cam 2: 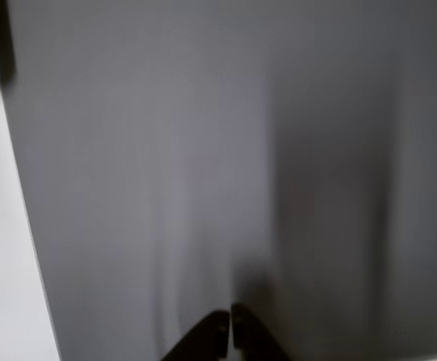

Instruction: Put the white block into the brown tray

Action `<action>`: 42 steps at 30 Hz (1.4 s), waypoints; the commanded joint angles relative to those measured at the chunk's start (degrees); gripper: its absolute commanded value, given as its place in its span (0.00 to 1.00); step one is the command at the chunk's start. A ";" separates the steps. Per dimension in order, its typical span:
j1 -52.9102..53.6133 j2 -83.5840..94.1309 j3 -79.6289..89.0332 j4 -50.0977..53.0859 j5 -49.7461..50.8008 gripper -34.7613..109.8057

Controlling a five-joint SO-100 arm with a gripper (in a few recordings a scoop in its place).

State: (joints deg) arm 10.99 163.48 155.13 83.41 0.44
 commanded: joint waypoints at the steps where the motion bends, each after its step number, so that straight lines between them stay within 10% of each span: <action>1: -0.62 6.33 3.25 -1.49 2.02 0.24; 17: -2.64 22.85 19.34 -14.33 3.60 0.24; 42: -2.64 26.37 23.29 -7.03 2.11 0.24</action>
State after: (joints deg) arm 8.79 189.93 178.77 73.92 3.34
